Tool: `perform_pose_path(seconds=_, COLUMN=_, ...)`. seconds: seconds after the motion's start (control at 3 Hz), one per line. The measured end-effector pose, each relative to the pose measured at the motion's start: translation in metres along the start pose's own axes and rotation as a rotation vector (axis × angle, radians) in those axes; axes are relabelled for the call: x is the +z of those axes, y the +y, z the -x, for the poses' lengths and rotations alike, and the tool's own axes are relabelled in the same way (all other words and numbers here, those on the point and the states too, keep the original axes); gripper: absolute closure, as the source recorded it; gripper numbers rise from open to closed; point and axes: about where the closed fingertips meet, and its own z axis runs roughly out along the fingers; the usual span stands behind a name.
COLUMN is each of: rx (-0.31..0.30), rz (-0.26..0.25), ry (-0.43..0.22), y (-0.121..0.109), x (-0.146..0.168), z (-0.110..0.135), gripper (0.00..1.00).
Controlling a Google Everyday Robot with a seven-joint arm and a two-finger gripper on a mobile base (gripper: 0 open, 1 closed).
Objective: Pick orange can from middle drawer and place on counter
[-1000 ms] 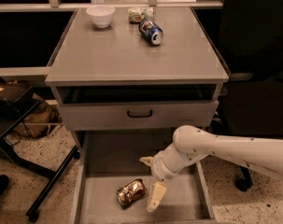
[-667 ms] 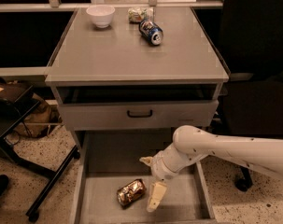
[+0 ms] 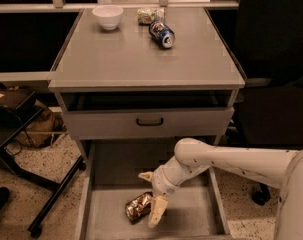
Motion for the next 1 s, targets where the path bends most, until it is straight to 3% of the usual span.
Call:
perform_pose_path(seconds=0.67, rx=0.002, rz=0.020, ry=-0.022, y=-0.003, x=0.013, z=-0.003, gripper=0.00)
perform_pose_path(seconds=1.0, rx=-0.004, rz=0.064, ry=-0.057, y=-0.009, x=0.038, z=-0.007, gripper=0.00)
